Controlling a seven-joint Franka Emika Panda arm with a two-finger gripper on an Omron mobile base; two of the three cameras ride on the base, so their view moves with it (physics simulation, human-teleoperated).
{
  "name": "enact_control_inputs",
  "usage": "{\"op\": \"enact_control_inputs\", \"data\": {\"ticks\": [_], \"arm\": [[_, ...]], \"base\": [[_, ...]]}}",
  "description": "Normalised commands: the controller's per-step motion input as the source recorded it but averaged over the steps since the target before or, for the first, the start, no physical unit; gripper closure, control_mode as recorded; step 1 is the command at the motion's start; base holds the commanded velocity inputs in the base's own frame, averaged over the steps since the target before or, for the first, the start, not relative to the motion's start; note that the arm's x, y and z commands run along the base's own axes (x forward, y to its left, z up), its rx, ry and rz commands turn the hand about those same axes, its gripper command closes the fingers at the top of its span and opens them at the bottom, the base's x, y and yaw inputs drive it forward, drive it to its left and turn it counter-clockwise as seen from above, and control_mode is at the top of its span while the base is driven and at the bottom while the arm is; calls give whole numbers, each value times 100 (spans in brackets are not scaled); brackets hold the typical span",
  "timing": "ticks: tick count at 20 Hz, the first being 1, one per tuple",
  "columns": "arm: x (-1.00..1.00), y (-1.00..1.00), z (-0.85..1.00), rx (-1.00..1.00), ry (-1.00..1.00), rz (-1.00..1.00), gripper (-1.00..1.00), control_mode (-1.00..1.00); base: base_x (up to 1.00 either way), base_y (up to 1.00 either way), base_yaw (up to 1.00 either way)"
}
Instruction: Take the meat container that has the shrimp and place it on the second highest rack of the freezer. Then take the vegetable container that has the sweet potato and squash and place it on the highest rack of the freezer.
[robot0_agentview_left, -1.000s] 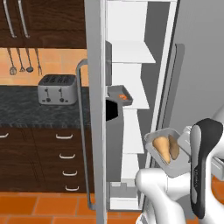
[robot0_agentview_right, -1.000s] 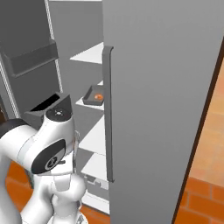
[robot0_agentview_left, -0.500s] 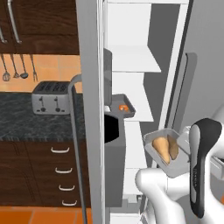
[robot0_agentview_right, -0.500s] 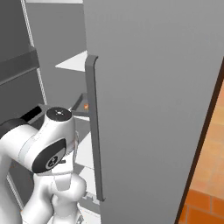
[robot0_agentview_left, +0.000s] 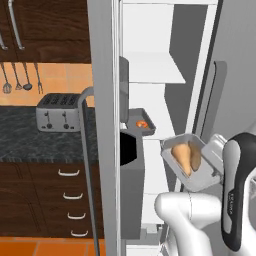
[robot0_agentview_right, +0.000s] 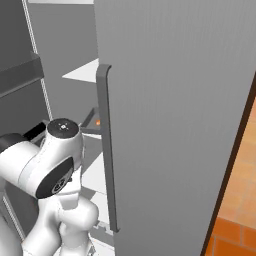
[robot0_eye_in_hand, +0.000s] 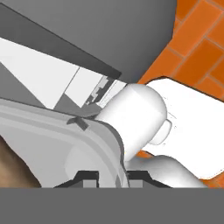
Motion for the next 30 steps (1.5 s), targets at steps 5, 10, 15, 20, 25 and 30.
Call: {"op": "enact_control_inputs", "data": {"ticks": [5, 10, 15, 20, 25, 30], "arm": [[61, 29, 100, 1, -25, 0, 100, -100], [95, -8, 85, 1, 3, 0, 100, -100], [96, -5, 52, 0, -6, -7, 100, -100], [74, 47, 80, 0, -8, -13, 100, -100], [31, 10, 1, 0, -24, -17, 100, -100], [67, 0, 21, 0, -15, -15, 100, -100]], "base": [[0, 0, 0], [0, 0, 0], [0, 0, 0], [0, 0, 0], [0, 0, 0], [0, 0, 0]]}}
